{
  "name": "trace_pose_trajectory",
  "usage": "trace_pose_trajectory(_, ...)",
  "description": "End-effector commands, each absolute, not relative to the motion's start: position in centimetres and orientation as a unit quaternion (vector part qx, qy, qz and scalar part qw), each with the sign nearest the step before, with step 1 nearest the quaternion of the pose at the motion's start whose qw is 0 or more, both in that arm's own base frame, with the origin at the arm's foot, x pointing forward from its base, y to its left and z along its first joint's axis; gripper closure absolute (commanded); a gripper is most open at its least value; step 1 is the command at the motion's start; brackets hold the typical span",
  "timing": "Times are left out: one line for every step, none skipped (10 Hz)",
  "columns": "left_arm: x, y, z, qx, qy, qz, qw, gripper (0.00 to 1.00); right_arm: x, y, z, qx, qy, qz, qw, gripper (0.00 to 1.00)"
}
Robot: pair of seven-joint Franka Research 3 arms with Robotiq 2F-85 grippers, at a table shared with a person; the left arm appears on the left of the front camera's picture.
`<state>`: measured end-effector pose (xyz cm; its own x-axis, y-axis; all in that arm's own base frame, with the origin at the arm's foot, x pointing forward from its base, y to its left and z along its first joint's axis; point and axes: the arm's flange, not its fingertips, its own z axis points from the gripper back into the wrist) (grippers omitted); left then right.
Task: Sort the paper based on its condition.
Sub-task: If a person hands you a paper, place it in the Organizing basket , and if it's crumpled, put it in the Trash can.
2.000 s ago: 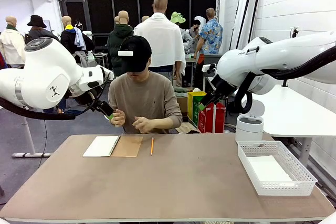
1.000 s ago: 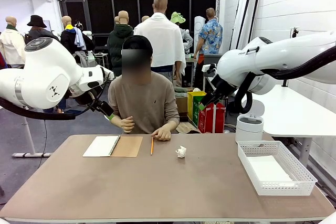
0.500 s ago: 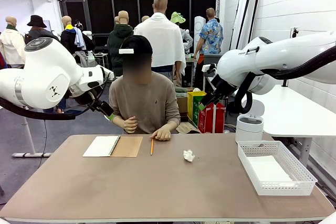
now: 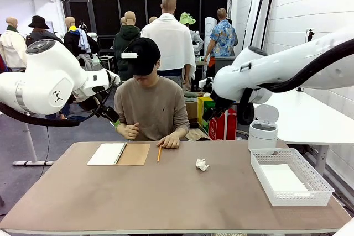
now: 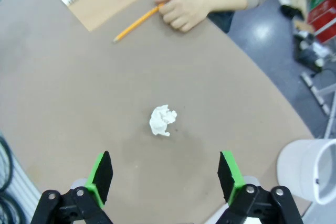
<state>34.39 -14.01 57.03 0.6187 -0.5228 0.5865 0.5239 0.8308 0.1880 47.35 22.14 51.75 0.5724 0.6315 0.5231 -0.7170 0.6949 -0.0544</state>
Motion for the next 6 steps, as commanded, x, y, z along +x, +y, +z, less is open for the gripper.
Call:
trace_pose_trajectory(34.4,-13.9,57.0,-0.001,-0.326,-0.29,0.9,0.0,49.4,24.1,50.3,0.057,-0.243,0.38,0.891,0.0)
trace_pose_trajectory(34.4,-13.9,57.0,-0.001,-0.326,-0.29,0.9,0.0,49.6,24.8,49.1,0.046,-0.23,0.382,0.894,0.0)
trace_pose_trajectory(34.4,-13.9,57.0,-0.001,-0.326,-0.29,0.9,0.0,49.8,25.4,47.9,0.034,-0.218,0.383,0.897,0.0)
trace_pose_trajectory(34.4,-13.9,57.0,-0.001,-0.326,-0.29,0.9,0.0,50.5,26.0,46.9,0.02,-0.216,0.383,0.898,0.0)
trace_pose_trajectory(34.4,-13.9,57.0,-0.001,-0.326,-0.29,0.9,0.0,50.6,26.3,46.1,0.014,-0.203,0.385,0.9,0.0)
trace_pose_trajectory(34.4,-13.9,57.0,-0.001,-0.326,-0.29,0.9,0.0,50.7,26.7,45.5,0.015,-0.186,0.384,0.904,0.0)
